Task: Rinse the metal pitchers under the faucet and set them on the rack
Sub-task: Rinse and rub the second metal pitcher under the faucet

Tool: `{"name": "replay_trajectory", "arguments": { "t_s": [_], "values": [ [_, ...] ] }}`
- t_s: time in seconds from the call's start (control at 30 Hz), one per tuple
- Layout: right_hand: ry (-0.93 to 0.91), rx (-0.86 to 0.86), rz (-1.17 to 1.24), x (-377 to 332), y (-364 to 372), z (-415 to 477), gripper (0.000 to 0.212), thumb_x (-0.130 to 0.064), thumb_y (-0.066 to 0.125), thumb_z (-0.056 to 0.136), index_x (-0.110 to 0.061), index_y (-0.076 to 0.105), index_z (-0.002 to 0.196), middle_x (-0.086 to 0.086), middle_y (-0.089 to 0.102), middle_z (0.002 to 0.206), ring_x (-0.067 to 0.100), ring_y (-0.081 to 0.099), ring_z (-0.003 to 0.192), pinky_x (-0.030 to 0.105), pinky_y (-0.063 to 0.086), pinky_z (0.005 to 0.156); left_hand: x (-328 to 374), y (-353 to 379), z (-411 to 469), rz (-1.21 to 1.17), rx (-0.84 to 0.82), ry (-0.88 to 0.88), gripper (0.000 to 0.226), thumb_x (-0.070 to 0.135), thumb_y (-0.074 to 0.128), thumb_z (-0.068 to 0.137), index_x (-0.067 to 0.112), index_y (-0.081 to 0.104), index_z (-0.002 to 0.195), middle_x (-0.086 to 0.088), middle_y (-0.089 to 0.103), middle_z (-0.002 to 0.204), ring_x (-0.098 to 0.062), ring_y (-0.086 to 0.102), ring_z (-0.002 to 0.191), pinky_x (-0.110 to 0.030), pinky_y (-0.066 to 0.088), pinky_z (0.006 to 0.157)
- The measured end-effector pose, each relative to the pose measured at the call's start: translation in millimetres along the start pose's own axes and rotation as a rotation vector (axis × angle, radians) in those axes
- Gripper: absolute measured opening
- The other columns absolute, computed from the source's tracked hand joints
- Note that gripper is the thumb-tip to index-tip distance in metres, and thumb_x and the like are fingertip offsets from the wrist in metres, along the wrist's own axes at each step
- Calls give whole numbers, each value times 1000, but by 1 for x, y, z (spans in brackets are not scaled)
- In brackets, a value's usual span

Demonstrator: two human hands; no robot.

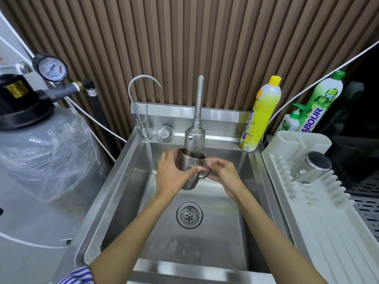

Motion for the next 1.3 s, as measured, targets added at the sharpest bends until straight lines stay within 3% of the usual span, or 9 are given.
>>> {"name": "replay_trajectory", "arguments": {
  "t_s": [0.1, 0.23, 0.4, 0.57, 0.7, 0.83, 1.0, 1.2, 1.3],
  "values": [
    [1, 45, -181, -11, -14, -2, 15, -3, 56, 89, 1, 63, 101, 6, 66, 79, 8, 68, 63, 29, 57, 67, -13, 18, -5, -41, -86, -107, 74, 60, 77, 57, 16, 55, 113, 0, 59, 109, -18, 58, 101, -35, 49, 89],
    [-131, 99, -472, -43, -22, -8, 13, -3, 61, 84, -15, 66, 84, 0, 60, 70, 18, 62, 73, 38, 53, 78, -28, 51, -11, -244, -241, -240, 71, 47, 82, 60, 12, 55, 115, 0, 63, 106, -14, 61, 92, -27, 50, 81],
    [-408, 121, -885, -76, 0, -23, 26, -8, 61, 83, -23, 64, 105, -10, 53, 74, 12, 51, 73, 23, 38, 69, -28, 82, -9, -597, -350, -336, 54, 12, 83, 66, 2, 55, 111, -10, 67, 107, -18, 62, 97, -17, 50, 78],
    [-433, 146, -771, -72, -3, -28, 41, 4, 54, 83, -18, 61, 118, 5, 67, 101, 12, 56, 84, 18, 42, 77, -17, 72, 8, -685, -217, -278, 69, -5, 82, 58, 10, 41, 112, -5, 61, 106, -17, 62, 98, -21, 49, 88],
    [-318, 109, -711, -53, -5, -14, 39, 2, 53, 86, -15, 63, 120, 7, 69, 113, 17, 62, 97, 12, 39, 85, -11, 45, 8, -466, -68, -130, 77, 7, 88, 54, 15, 45, 117, 5, 56, 106, -3, 55, 94, 6, 35, 72],
    [-77, -20, -263, -12, -2, -5, 37, 4, 53, 89, -4, 58, 124, 17, 64, 120, 28, 58, 116, 37, 43, 104, -1, 20, 4, -265, 20, 49, 80, 13, 87, 54, 11, 49, 124, -1, 50, 115, -19, 47, 111, -27, 41, 96],
    [61, -142, 189, 22, 14, -7, 39, 10, 42, 90, -2, 55, 125, 8, 66, 103, 17, 62, 100, 28, 46, 97, 14, 5, -1, -101, 10, 181, 79, 26, 89, 51, 15, 53, 122, 1, 44, 111, -22, 51, 106, -41, 45, 95],
    [86, -69, -87, 17, 5, -8, 25, 0, 46, 92, -4, 62, 111, 7, 67, 87, 4, 67, 72, 20, 55, 69, -1, 3, -5, 57, 13, 42, 76, 57, 80, 54, 20, 54, 114, 1, 49, 106, -18, 56, 98, -38, 49, 84],
    [56, -45, -353, -4, -4, -9, 24, -3, 47, 91, -7, 66, 105, 12, 68, 92, 12, 68, 75, 25, 55, 67, -16, 18, -13, -2, -26, -100, 76, 61, 76, 58, 15, 52, 113, -1, 53, 111, -20, 56, 102, -39, 49, 88]
  ]
}}
Point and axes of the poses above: each hand's wrist, its own z-axis towards the middle knuckle, its own y-axis out of the palm, x = y × z, the point moved 9 cm from there along z, towards the middle knuckle
